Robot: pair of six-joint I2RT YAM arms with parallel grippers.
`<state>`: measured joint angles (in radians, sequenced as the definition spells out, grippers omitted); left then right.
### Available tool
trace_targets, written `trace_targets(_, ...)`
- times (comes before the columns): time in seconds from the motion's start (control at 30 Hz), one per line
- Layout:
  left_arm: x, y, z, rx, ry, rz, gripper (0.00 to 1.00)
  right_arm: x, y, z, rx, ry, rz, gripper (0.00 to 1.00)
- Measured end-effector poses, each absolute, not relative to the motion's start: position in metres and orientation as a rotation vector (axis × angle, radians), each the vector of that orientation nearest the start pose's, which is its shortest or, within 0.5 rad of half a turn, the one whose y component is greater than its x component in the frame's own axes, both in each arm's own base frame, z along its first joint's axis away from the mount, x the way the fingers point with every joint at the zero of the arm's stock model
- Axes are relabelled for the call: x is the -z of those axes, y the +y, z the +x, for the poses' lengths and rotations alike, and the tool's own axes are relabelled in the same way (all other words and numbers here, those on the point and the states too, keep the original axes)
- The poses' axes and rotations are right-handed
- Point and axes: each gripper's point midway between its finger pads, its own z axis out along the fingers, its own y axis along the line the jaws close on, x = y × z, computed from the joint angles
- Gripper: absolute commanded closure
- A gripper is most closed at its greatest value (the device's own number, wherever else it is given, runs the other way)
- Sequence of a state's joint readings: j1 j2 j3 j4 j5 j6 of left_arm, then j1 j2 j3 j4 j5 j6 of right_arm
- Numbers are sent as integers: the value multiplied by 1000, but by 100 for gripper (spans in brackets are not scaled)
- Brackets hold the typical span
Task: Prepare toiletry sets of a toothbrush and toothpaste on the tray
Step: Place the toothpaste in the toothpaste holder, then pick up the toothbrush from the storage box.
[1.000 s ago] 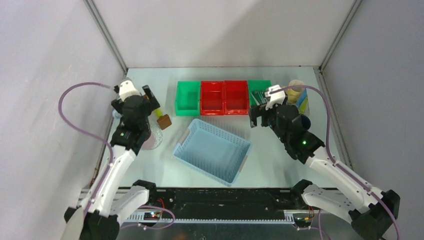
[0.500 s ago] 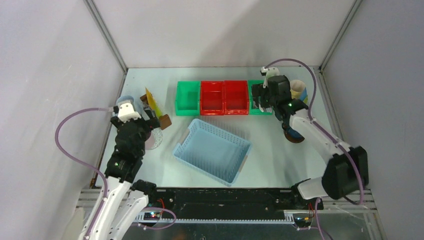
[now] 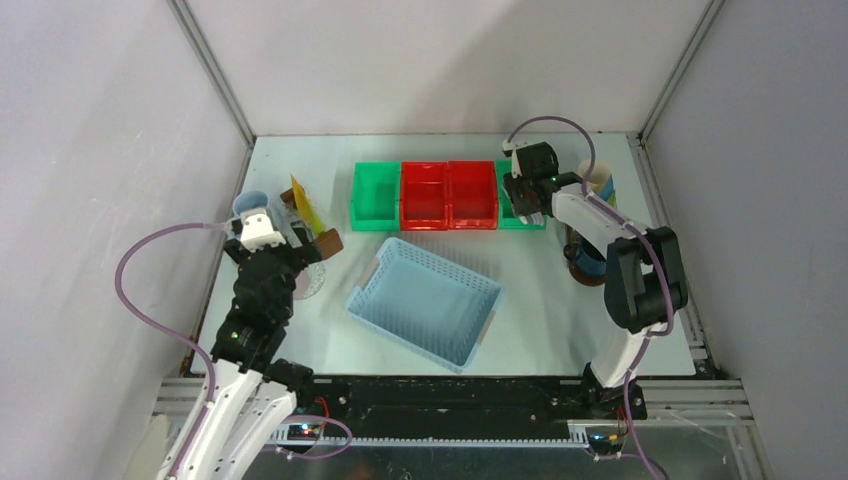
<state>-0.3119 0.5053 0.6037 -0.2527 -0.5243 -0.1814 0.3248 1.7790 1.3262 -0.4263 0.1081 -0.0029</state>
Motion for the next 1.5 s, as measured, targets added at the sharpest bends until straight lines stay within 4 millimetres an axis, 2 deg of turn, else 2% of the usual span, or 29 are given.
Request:
trace_targets(0.3, -250, 5, 260, -106, 1677, -282, 1, -87, 129, 445, 4, 2449, -408, 74)
trace_targets(0.53, -250, 5, 260, -107, 1676, -283, 1, -62, 127, 445, 19, 2510, -425, 76)
trace_targets(0.8, -248, 5, 261, -110, 1684, -280, 2, -49, 122, 450, 37, 2539, -432, 76)
trace_targets(0.9, -247, 5, 261, -112, 1688, -279, 2, -47, 122, 452, 39, 2542, -436, 84)
trace_targets(0.97, -246, 4, 262, -112, 1690, -278, 2, -47, 122, 452, 40, 2544, -439, 95)
trace_targets(1.03, -246, 4, 262, -112, 1690, -278, 2, -48, 122, 451, 36, 2550, -438, 100)
trace_targets(1.13, -247, 4, 262, -112, 1689, -278, 2, -48, 122, 450, 30, 2553, -439, 100)
trace_targets(1.23, -247, 4, 262, -111, 1687, -279, 2, -52, 122, 449, 26, 2551, -439, 100)
trace_targets(1.33, -248, 4, 262, -110, 1685, -279, 2, -66, 123, 446, 18, 2535, -434, 100)
trace_targets(1.5, -247, 4, 263, -107, 1687, -276, 2, -116, 123, 442, 0, 2435, -404, 100)
